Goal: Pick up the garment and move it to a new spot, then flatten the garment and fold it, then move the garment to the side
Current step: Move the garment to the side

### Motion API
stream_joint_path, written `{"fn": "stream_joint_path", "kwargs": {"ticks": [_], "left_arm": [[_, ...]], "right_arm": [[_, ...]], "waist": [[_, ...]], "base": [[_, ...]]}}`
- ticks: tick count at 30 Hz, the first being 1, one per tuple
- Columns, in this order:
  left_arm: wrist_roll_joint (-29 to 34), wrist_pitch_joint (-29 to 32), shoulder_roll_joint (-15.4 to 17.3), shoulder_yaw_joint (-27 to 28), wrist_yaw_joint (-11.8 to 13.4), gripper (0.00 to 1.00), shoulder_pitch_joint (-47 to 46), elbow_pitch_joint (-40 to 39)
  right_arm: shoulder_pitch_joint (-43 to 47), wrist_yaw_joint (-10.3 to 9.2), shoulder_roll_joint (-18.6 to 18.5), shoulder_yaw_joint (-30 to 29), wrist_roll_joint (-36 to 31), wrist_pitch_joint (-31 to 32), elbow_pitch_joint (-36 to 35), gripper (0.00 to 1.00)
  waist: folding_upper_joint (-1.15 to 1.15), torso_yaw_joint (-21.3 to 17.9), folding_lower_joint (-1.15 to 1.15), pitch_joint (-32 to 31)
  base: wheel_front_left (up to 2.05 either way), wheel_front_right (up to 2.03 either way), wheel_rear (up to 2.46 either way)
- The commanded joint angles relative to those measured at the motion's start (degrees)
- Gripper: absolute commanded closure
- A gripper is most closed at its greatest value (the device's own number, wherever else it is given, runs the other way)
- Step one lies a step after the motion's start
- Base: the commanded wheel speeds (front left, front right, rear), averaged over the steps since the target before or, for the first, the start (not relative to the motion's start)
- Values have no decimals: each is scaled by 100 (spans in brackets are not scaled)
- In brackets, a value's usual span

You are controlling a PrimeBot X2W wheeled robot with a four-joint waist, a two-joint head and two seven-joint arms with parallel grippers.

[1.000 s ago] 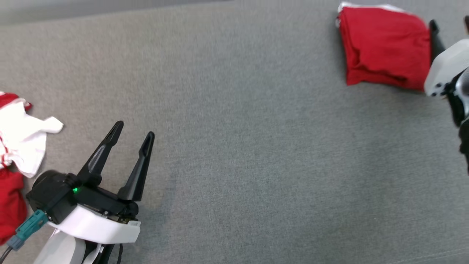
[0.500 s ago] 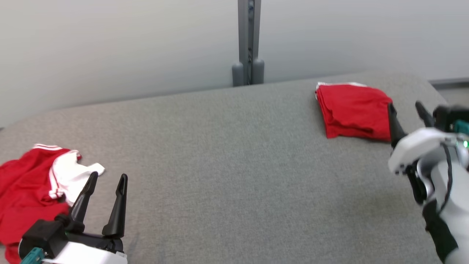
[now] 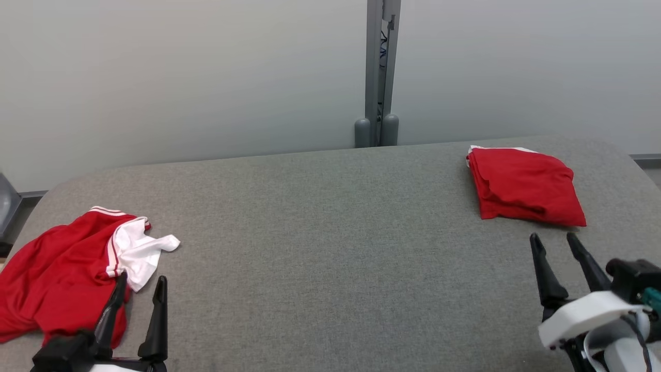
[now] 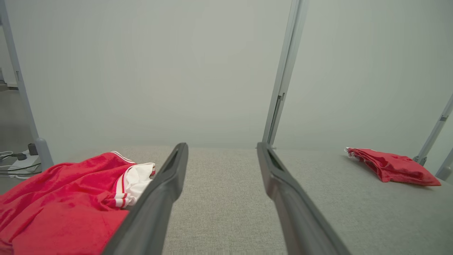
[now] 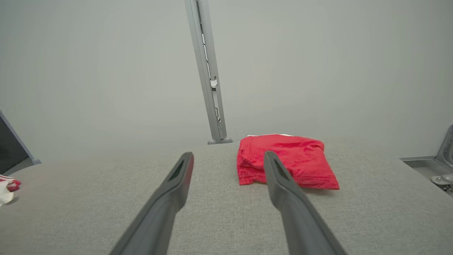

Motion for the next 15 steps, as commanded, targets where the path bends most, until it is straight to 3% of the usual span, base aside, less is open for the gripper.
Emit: {"fn": "stream_joint_path", "kwargs": {"ticks": [1,10,15], "left_arm": [[104,0,-48,50,-35,0,15,51],[444,0,-249,158,-116,0,133,34],[516,0,-329,163,-160,0,85,80]], "right_arm": [[323,2,30,-50,-12,-27,-261,0],[1449,3,407,-424,-448,-28,-1693,0],[1695,3,620,-609,-669,-29,-2018,0]], "waist": [[0,56,0,-24],[0,188,0,-39],[0,192,0,-31]], "base": [[0,0,0],[0,0,0],[0,0,0]]}}
